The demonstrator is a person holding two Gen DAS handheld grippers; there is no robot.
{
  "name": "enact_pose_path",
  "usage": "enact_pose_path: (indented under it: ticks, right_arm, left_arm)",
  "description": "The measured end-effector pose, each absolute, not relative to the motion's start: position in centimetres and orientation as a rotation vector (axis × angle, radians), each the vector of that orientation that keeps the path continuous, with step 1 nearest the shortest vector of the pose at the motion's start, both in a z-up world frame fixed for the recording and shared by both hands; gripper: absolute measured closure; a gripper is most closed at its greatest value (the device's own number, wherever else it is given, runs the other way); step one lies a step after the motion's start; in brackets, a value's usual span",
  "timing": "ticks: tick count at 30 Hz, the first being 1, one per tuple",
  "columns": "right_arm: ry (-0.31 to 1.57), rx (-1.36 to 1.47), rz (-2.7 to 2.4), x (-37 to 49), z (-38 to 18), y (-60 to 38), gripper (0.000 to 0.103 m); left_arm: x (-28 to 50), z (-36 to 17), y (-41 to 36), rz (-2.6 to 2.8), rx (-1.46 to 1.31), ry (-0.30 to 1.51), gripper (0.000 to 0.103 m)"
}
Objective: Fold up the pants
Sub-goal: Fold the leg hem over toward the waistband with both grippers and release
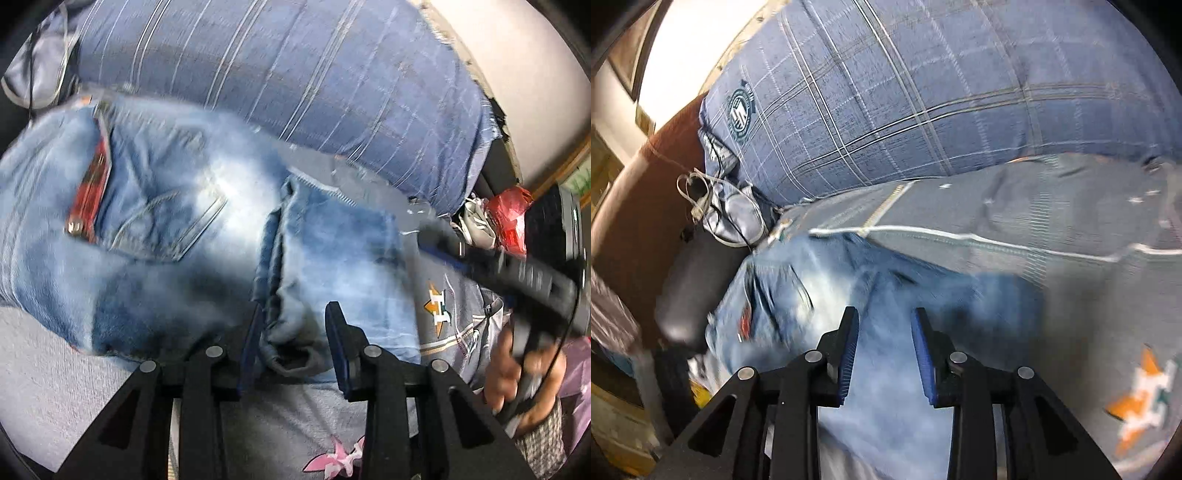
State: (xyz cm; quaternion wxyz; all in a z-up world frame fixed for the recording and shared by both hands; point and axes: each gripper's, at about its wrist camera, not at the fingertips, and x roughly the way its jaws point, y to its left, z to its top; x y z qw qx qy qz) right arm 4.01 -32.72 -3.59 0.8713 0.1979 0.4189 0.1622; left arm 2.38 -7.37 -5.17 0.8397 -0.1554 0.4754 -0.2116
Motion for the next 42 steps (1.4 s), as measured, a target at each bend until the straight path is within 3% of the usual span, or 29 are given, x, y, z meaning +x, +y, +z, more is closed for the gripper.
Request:
enact_pose_path:
  ticks: [7,11,15,19,23,35,42]
  right_arm:
    - [0.935,0.395,0.261,-0.1,-8.1,-33.4,0.071]
    - [0.980,0.348,0.215,0.5,-11.0,-32.6,0.071]
    - [0.988,0.283,0.198,0.7,-9.9,-31.8,0.068]
    - [0.942,0.291,0.219,0.2,-7.1,-32.1,0.066]
    - [0.911,0.277,0.258,0.4,-4.0,-31.0,0.059]
    - [0.968,0.123,0.479,8.3,2.2,-14.4,0.035]
    - [1.090,-0.068,0.493,15.3,1.9,-2.4,0.031]
  left_arm:
    - [4.2,-9.0,-9.4,-0.360,-0.223,1.088,0.063]
    - [3.6,-8.0,-9.3,-0.374,-0.193,1.091,0.058]
    - [2.7,-5.7,-7.0,-0.393,-0.258,1.058,0.057]
    - [1.2,-2.3,-2.3,-0.324,-0.312,0.912,0.042]
    - [0.4,-1.2,4.4,-0.211,-0.495,0.826,0.038]
    - [-0.6,-7.5,14.1,-0.016,-0.797,0.833,0.032]
    - [0.3,-9.9,13.8,-0.082,-0.852,0.794,0.024]
